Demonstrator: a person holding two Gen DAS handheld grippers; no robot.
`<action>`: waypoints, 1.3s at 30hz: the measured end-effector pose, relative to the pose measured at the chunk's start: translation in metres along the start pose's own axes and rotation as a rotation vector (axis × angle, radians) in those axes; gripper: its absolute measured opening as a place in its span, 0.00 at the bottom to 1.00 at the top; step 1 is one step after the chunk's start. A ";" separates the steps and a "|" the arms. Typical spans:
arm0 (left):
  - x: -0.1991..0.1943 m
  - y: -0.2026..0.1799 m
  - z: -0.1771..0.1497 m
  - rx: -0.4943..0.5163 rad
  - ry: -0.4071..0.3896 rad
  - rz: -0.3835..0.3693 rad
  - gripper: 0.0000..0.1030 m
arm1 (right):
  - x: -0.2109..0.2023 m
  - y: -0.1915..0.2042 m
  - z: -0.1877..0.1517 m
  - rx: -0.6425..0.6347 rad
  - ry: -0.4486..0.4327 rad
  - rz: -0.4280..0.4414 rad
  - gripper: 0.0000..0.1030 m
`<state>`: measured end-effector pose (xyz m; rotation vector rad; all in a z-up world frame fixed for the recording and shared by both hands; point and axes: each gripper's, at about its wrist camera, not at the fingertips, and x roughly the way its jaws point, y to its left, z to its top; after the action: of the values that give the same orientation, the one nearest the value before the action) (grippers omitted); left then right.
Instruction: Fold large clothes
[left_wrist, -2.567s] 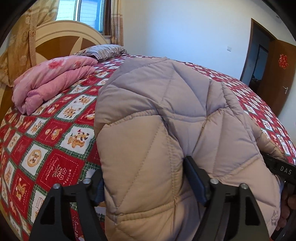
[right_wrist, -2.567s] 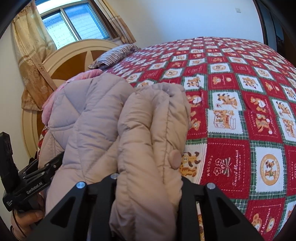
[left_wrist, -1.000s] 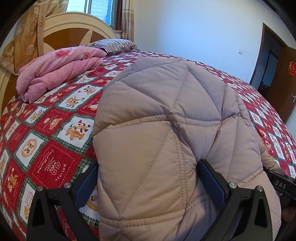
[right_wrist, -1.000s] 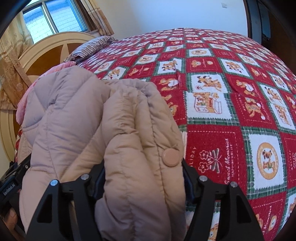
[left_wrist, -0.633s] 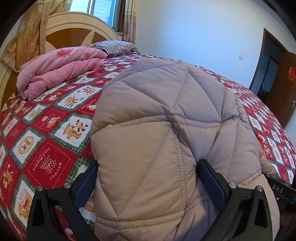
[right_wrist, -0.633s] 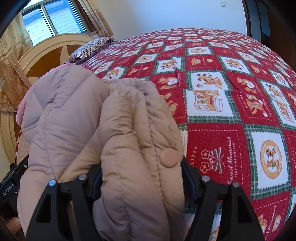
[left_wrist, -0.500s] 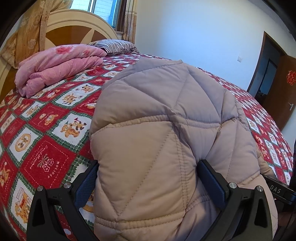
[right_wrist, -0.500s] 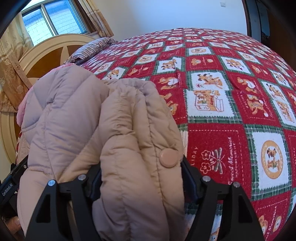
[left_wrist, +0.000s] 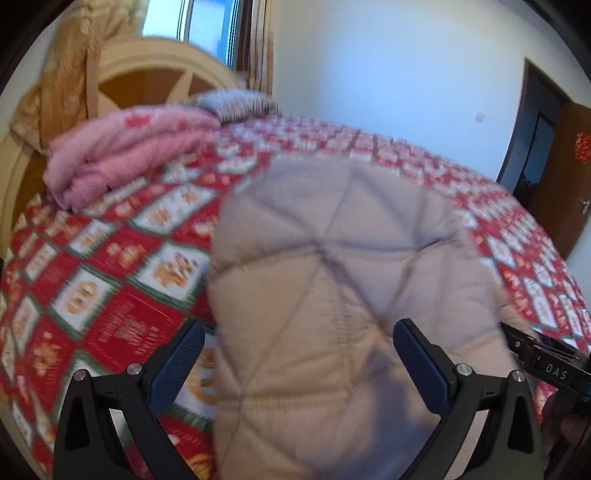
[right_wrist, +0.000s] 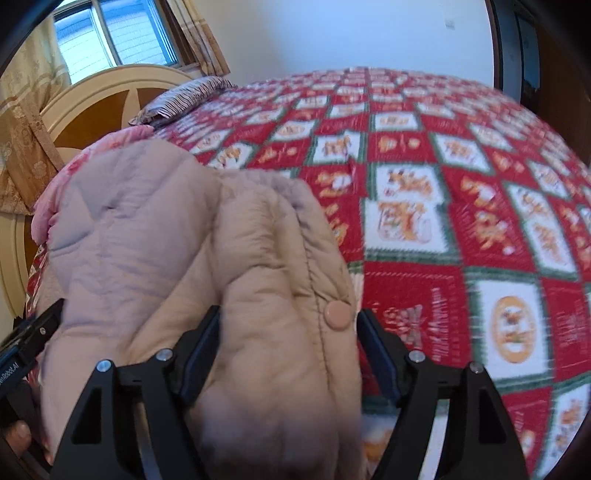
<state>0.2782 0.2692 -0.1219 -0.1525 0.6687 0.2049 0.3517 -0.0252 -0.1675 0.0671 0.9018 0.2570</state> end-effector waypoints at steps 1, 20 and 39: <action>-0.015 -0.001 0.001 0.011 -0.024 0.004 0.99 | -0.014 0.005 0.000 -0.017 -0.023 -0.006 0.74; -0.178 0.006 -0.011 0.070 -0.235 0.006 0.99 | -0.195 0.072 -0.037 -0.148 -0.298 0.066 0.86; -0.177 0.011 -0.017 0.057 -0.222 0.002 0.99 | -0.199 0.075 -0.046 -0.156 -0.288 0.085 0.86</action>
<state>0.1300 0.2515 -0.0251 -0.0726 0.4533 0.2016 0.1835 -0.0041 -0.0305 -0.0021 0.5916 0.3859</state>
